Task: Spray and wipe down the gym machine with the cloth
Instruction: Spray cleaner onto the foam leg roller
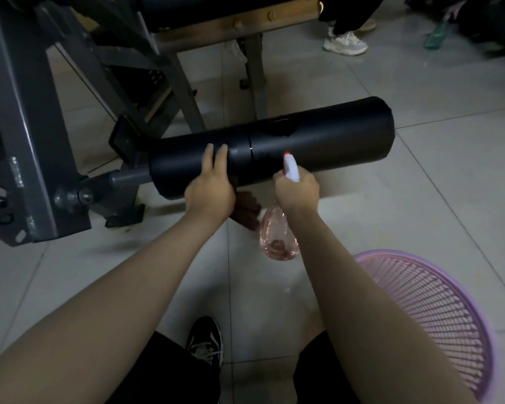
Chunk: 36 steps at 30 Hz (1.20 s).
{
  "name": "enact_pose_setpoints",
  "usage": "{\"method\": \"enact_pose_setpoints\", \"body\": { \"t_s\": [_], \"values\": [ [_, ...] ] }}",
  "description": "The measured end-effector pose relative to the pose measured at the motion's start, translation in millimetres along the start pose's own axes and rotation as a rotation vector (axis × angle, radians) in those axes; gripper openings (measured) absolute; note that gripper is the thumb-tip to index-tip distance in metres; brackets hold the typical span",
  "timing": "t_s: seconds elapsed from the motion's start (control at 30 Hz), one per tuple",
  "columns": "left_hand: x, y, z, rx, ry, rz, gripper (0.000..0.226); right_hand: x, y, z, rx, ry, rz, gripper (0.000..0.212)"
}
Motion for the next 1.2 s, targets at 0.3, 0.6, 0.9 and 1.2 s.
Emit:
{"method": "enact_pose_setpoints", "body": {
  "t_s": [0.3,0.6,0.9,1.2],
  "values": [
    [4.7,0.5,20.2,-0.088,-0.065,-0.054,0.076,21.0,-13.1,-39.2,0.133,-0.081,0.147,0.028],
    [-31.4,-3.5,-19.5,-0.038,0.413,-0.156,0.033,7.3,57.1,53.8,-0.200,0.093,-0.213,0.031],
    [-135.6,75.8,24.5,-0.582,0.344,-0.487,0.049,37.3,148.1,182.5,-0.580,0.244,-0.343,0.049],
    [-281.0,141.0,31.4,-0.423,0.190,-0.876,0.041,83.6,255.3,274.8,-0.940,0.465,-0.440,0.078]
  ]
}}
Point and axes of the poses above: each hand's wrist, its own y-axis away from the middle knuckle, its own z-axis out of the palm, x = y × z, the point moved 9 cm from there along -y, towards the middle knuckle, and after that the axes turned 15 degrees about x, right-handed, at the moved point
